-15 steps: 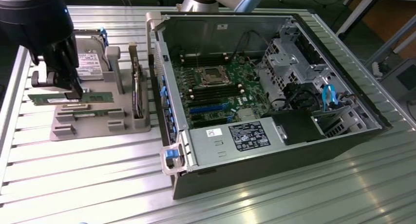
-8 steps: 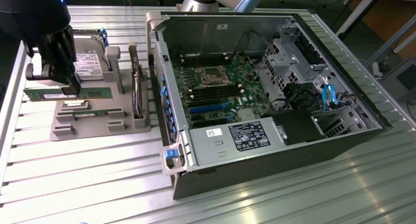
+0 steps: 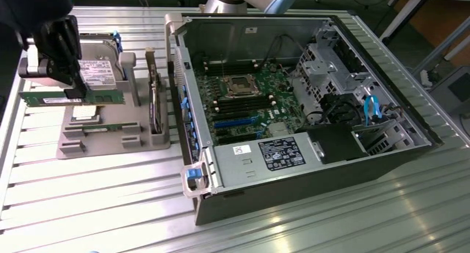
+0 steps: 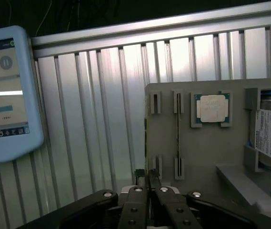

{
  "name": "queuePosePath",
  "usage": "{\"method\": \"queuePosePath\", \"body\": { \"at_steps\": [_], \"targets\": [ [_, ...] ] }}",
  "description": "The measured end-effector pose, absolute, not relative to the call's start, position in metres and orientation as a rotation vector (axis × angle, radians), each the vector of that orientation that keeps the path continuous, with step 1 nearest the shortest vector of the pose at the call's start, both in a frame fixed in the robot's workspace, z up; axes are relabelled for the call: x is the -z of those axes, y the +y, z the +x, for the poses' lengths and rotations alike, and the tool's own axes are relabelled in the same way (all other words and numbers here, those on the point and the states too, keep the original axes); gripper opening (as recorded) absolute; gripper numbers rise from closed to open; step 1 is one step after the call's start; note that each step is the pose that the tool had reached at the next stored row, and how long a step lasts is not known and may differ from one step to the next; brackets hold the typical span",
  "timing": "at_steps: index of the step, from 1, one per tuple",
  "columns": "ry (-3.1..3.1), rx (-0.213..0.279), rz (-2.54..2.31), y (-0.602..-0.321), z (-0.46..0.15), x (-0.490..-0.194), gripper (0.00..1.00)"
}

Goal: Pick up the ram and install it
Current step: 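Pick up the ram and move it above insertion slot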

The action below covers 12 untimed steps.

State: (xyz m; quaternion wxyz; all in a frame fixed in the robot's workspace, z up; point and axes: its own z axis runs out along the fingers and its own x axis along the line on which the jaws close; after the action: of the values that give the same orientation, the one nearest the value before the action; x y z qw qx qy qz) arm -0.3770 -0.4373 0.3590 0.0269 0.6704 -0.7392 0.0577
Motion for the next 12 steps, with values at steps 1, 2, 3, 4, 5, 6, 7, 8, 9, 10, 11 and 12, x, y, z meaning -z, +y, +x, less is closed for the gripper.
{"method": "queuePosePath", "body": {
  "at_steps": [1,2,3,4,5,6,7,8,9,10,11,12],
  "targets": [
    [-2.283,-0.178,2.071,-0.437,-0.377,-0.361,0.11],
    [-2.283,-0.179,2.071,-0.437,-0.377,-0.363,0.11],
    [-2.283,-0.179,2.071,-0.437,-0.377,-0.366,0.11],
    [-2.283,-0.179,2.07,-0.437,-0.377,-0.37,0.11],
    [-2.283,-0.18,2.07,-0.437,-0.377,-0.373,0.11],
    [-2.283,-0.18,2.07,-0.437,-0.377,-0.374,0.11],
    [-2.282,-0.181,2.07,-0.437,-0.377,-0.378,0.11],
    [-2.281,-0.184,2.069,-0.437,-0.377,-0.394,0.11],
    [-2.281,-0.184,2.069,-0.437,-0.377,-0.395,0.11],
    [-2.28,-0.184,2.068,-0.437,-0.377,-0.396,0.11],
    [-2.28,-0.184,2.068,-0.437,-0.377,-0.397,0.11],
    [-2.28,-0.185,2.068,-0.437,-0.377,-0.398,0.11]
  ]
}}
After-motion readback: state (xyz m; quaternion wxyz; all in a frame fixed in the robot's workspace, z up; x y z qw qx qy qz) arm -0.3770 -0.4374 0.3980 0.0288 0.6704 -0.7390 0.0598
